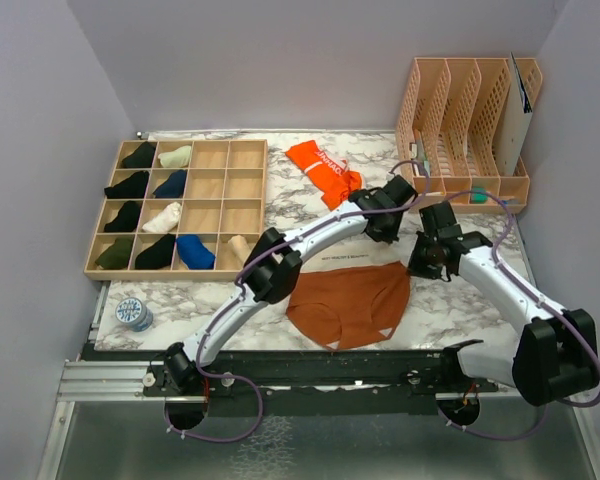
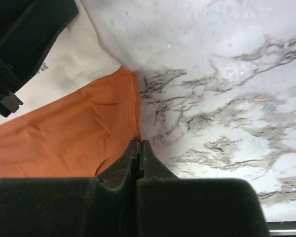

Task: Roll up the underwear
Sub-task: Fold the underwear at the center of the board.

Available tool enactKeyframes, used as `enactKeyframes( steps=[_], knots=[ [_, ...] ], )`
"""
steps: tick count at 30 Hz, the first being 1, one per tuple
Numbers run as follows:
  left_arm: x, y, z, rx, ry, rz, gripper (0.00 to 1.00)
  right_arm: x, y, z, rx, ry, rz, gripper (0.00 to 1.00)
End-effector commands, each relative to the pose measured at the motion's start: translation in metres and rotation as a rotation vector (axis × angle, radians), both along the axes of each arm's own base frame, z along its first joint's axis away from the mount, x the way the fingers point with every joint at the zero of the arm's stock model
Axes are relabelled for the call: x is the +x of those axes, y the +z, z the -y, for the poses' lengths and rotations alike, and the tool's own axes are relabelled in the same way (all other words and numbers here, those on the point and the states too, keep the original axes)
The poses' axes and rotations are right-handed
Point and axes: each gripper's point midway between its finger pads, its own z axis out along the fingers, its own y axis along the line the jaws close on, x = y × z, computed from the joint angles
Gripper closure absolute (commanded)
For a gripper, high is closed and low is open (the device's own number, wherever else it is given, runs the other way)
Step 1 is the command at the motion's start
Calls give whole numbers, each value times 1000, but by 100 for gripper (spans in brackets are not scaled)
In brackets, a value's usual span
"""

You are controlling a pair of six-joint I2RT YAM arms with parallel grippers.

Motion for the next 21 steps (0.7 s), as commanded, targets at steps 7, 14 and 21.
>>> enactKeyframes(
  steps=[7,14,21],
  knots=[
    [29,109,18,-365,3,51,100,-2,32,5,-43,100,31,100],
    [34,120,-1,-408,5,63,100,-14,37,-31,122,202,8,100],
    [31,120,-24,-471,-22,56,100,-18,52,-73,167,268,20,100]
  ],
)
